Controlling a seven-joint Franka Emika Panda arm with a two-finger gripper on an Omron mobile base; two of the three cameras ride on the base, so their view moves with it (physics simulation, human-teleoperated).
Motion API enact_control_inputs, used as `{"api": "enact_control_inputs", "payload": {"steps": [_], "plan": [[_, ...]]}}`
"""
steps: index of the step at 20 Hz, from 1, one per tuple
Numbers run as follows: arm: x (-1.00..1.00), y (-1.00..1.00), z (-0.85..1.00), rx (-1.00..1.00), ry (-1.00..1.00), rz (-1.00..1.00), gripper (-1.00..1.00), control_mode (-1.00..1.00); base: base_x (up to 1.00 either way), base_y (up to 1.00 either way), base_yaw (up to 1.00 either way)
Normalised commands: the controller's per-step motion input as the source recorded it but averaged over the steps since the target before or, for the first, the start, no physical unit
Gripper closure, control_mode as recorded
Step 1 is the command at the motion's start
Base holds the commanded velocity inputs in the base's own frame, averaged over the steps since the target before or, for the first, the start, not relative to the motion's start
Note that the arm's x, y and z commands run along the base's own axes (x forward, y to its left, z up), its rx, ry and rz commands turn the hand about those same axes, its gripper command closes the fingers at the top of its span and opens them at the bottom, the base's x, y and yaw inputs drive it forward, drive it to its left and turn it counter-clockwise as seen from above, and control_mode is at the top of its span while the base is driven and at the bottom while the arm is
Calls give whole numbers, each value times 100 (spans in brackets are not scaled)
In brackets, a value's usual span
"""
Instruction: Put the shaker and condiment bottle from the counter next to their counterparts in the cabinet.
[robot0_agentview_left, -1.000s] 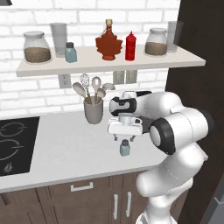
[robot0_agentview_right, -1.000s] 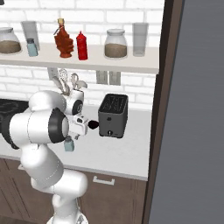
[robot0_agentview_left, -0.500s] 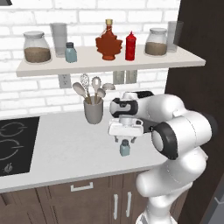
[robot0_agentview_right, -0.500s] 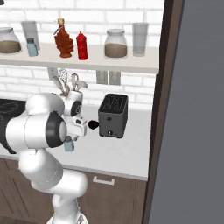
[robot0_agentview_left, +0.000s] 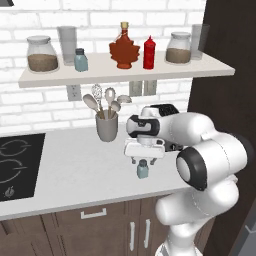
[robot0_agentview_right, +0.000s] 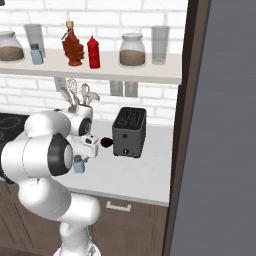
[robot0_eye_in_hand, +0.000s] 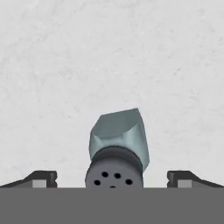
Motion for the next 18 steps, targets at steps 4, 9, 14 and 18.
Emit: {"api": "enact_control_inputs", "payload": {"steps": [4, 9, 14, 18], "plan": [[0, 0, 0, 0, -5, 0, -100, -100, 0, 0, 0], [0, 0, 0, 0, -5, 0, -100, -100, 0, 0, 0], [0, 0, 0, 0, -4, 0, -100, -100, 0, 0, 0], [0, 0, -1, 0, -3, 0, -100, -100, 0, 0, 0]]}}
